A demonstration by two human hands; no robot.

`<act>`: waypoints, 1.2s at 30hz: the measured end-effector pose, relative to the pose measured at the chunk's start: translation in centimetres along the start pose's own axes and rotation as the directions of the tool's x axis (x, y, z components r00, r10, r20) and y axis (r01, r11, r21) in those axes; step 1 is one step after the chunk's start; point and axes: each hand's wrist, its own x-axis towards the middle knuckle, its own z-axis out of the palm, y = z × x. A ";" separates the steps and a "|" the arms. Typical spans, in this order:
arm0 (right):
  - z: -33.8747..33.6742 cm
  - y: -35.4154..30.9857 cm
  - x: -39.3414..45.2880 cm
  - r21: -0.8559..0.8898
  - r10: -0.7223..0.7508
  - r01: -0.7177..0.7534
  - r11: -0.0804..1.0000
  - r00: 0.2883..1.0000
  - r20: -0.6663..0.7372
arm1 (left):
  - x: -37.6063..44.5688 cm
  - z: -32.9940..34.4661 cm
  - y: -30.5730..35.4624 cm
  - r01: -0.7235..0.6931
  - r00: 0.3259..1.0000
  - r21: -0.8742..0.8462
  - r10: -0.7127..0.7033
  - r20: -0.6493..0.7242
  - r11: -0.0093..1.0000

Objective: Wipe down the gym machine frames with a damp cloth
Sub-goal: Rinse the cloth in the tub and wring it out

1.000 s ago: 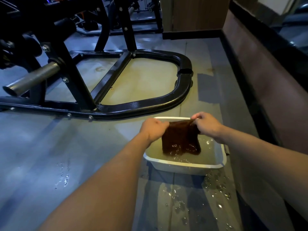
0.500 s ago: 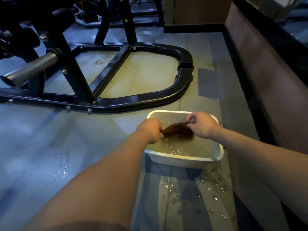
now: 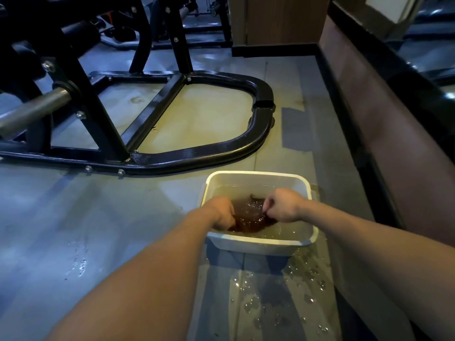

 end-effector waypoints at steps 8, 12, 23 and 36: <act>-4.4 -0.5 -0.5 0.644 0.186 0.080 0.761 0.924 -0.335 | -1.7 -5.0 -0.1 -0.203 0.910 -0.558 -0.056 -0.410 0.804; -3.4 0.0 0.0 0.514 0.119 0.087 0.853 0.928 -0.354 | -0.8 -3.7 -0.5 -0.143 0.908 -0.335 -0.012 -0.419 0.932; 1.0 -1.5 -1.1 -0.366 -0.163 0.150 0.918 0.987 -0.004 | -0.2 -0.2 -0.2 -0.041 0.995 0.309 0.066 -0.072 0.950; -4.6 -4.7 -2.2 0.901 0.265 -0.052 0.431 0.962 -0.072 | -4.2 -6.0 1.6 -0.089 0.967 -0.732 -0.116 -0.225 0.675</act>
